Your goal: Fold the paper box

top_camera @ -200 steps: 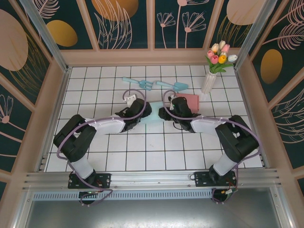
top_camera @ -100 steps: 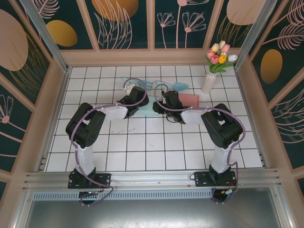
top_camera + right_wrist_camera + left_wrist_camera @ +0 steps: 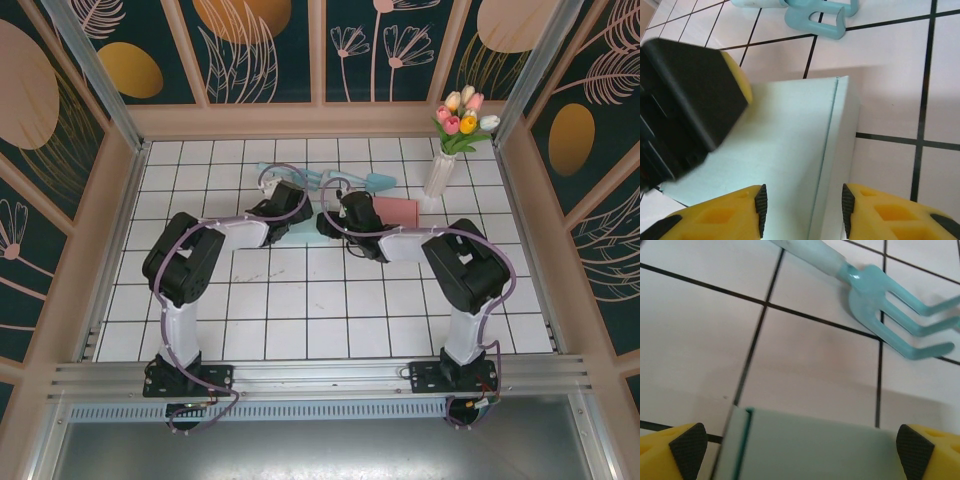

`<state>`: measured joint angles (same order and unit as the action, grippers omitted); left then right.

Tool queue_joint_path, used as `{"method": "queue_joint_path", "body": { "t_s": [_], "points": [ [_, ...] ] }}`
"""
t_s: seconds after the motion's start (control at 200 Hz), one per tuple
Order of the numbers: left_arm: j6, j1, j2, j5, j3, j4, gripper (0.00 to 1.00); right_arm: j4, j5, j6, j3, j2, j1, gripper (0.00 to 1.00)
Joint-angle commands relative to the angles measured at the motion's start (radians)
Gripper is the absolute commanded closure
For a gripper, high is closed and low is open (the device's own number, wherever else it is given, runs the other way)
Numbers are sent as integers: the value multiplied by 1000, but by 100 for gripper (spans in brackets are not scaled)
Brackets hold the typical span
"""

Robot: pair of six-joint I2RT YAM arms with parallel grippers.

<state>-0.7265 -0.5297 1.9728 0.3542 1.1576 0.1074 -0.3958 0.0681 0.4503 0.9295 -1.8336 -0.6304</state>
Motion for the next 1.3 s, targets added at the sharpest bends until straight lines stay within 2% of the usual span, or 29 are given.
{"method": "queue_joint_path", "body": {
  "t_s": [0.0,0.19,0.34,0.48,0.545,0.635,0.731,0.811,0.881,0.911,0.941,0.961,1.051,1.131,1.201,1.296],
  "points": [
    [-9,17,-59,32,-7,-44,1,-16,-42,-17,-33,89,-2,53],
    [-20,22,-188,59,-102,-22,1,-2,-79,-18,-131,250,-2,51],
    [-9,21,-347,91,-178,-17,1,60,-205,-45,-210,421,-2,50],
    [3,22,-510,165,-282,19,2,119,-333,-102,-265,596,7,48],
    [18,22,-594,241,-334,47,2,152,-409,-134,-274,679,21,47],
    [51,22,-708,410,-388,71,1,191,-476,-167,-284,781,77,42],
    [161,23,-798,563,-450,160,2,246,-491,-183,-288,854,222,41],
    [313,29,-827,686,-518,303,1,245,-498,-192,-329,909,351,38],
    [453,72,-843,626,-595,447,1,173,-445,-199,-409,959,469,25],
    [472,102,-845,593,-616,470,1,127,-412,-209,-452,973,516,18],
    [473,132,-845,564,-625,473,2,80,-402,-193,-495,980,553,6],
    [466,156,-841,551,-628,466,1,44,-403,-177,-524,979,573,2],
    [441,249,-819,527,-634,428,1,-120,-356,-213,-621,947,641,1],
    [444,313,-789,491,-669,460,1,-227,-321,-253,-669,885,696,1],
    [443,353,-750,435,-710,528,1,-260,-290,-234,-680,819,755,1],
    [493,389,-682,414,-784,676,1,-296,-226,-184,-689,730,848,1]
  ]
}}
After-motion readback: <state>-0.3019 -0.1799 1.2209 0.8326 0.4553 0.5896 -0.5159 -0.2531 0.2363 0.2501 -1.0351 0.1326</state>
